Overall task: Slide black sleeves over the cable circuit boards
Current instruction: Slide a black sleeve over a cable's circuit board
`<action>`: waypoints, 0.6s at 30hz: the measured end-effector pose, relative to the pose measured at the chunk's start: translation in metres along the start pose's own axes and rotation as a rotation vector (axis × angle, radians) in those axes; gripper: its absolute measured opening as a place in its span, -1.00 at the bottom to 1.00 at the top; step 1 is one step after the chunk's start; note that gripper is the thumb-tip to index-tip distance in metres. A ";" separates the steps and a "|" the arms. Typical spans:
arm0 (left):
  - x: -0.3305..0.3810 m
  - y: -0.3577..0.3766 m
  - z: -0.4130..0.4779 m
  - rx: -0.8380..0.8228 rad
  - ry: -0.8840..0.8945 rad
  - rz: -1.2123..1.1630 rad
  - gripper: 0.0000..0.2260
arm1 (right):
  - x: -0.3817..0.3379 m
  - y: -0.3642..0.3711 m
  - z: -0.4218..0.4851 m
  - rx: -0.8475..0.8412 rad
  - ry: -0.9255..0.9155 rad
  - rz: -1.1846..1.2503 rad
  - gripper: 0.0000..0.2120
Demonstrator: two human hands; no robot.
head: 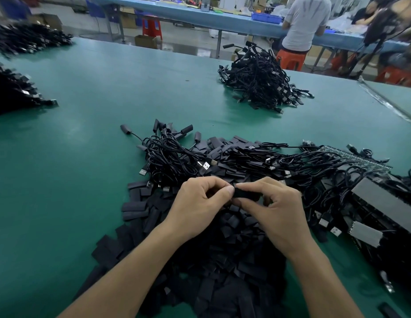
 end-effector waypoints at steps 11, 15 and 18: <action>-0.003 -0.001 0.001 -0.087 -0.076 -0.161 -0.78 | 0.025 -0.007 -0.001 0.053 0.205 0.167 -0.78; -0.006 -0.003 0.002 -0.084 -0.098 -0.193 -0.83 | 0.029 -0.006 -0.002 0.031 0.252 0.206 -0.79; -0.006 -0.004 0.002 -0.078 -0.082 -0.211 -0.88 | 0.028 -0.004 -0.002 0.001 0.253 0.227 -0.78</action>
Point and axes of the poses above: each hand's wrist, its own z-axis towards the middle knuckle, its own y-axis out of the palm, x = y × z, the point moved 8 cm from there along z, towards the middle knuckle, and after that the axes turned 9 degrees about -z, right-handed, at the moved point
